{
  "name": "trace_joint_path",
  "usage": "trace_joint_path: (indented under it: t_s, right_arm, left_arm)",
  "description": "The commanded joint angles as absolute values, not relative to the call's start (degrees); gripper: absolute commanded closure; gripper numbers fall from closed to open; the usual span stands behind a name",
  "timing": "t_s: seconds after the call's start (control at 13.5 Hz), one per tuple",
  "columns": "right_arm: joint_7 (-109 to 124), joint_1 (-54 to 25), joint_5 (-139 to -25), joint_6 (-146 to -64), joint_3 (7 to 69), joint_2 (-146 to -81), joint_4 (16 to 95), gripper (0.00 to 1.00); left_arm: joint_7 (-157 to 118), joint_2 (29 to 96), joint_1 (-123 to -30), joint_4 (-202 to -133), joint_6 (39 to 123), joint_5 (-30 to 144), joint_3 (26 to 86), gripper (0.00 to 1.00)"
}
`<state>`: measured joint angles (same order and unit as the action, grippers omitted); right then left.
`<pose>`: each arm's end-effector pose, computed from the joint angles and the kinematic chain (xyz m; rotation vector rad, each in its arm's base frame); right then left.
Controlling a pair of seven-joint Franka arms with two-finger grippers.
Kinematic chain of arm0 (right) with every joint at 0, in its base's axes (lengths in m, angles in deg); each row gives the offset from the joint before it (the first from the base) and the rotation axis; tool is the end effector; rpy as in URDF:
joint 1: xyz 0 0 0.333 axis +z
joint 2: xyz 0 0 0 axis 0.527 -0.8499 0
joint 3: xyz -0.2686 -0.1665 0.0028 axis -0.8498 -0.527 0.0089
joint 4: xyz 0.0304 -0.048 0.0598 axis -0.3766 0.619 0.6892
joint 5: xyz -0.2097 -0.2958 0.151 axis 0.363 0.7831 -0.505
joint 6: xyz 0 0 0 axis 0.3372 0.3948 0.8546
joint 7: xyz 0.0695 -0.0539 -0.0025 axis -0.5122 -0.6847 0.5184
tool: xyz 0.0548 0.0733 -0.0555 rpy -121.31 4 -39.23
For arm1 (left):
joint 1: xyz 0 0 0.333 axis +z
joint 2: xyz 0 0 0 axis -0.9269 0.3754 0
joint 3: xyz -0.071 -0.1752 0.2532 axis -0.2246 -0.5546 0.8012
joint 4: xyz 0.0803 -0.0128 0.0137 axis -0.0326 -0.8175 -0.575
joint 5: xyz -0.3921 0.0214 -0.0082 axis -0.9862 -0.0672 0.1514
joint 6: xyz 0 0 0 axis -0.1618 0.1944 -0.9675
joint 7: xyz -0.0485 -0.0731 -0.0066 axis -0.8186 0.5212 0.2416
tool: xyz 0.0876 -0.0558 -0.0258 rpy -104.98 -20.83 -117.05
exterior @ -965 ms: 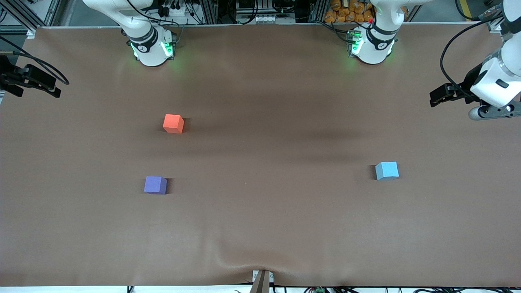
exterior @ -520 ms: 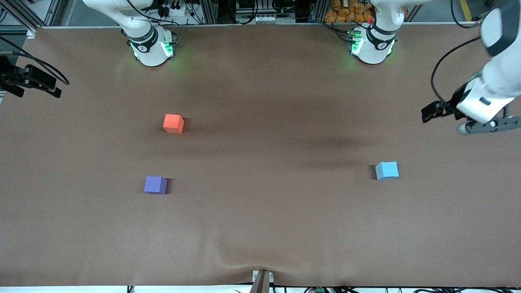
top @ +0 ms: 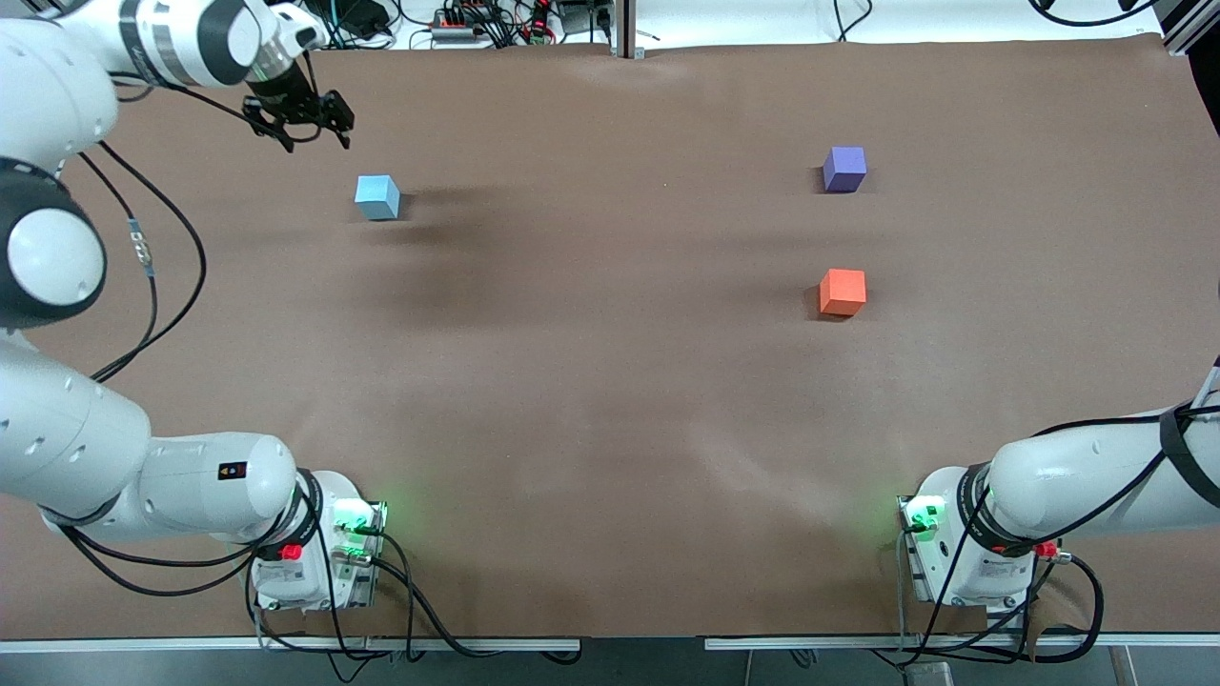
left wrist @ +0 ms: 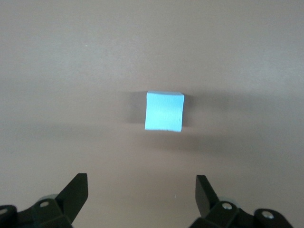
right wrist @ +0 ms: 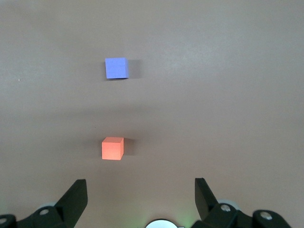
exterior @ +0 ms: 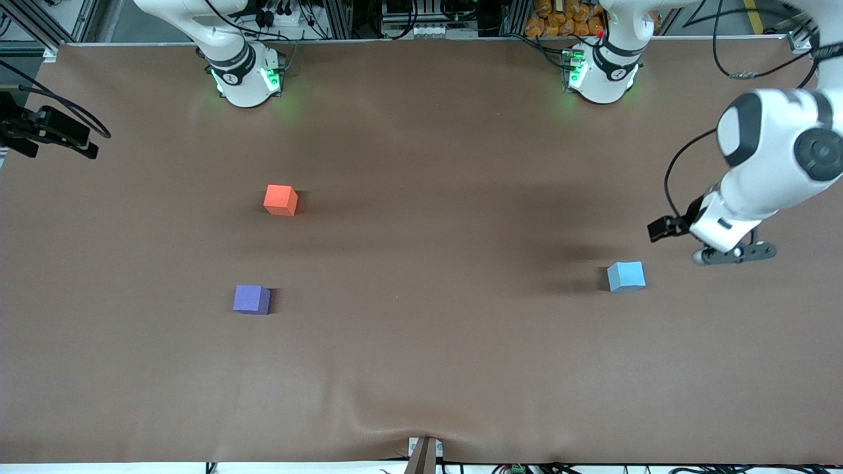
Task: Place blue block between orange and purple blocks
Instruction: 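Move the left gripper down over the light-blue block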
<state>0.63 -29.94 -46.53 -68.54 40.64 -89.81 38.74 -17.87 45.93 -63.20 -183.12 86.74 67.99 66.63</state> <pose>0.5351 -0.0067 0.6678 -3.1144 0.0804 0.1013 0.5787 -0.0227 0.3724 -3.1309 -0.1258 0.0480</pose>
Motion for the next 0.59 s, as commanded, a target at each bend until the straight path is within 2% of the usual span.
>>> trace_joint_path:
  t_s: [0.0,0.3,0.52]
  right_arm:
    - [0.82,-30.83,-47.69,-67.76,40.84,-89.93,38.35,0.00]
    - [0.82,-30.92,-47.78,-67.85,40.84,-90.02,38.35,0.00]
    - [0.82,-30.83,-47.78,-67.94,40.84,-90.02,38.35,0.00]
  left_arm:
    - [-16.77,49.57,-62.76,-182.27,90.70,68.80,66.38,0.00]
    - [-16.77,55.99,-62.68,-181.74,97.91,69.16,66.38,0.00]
    - [-16.86,58.45,-62.76,-180.34,98.54,69.16,66.29,0.00]
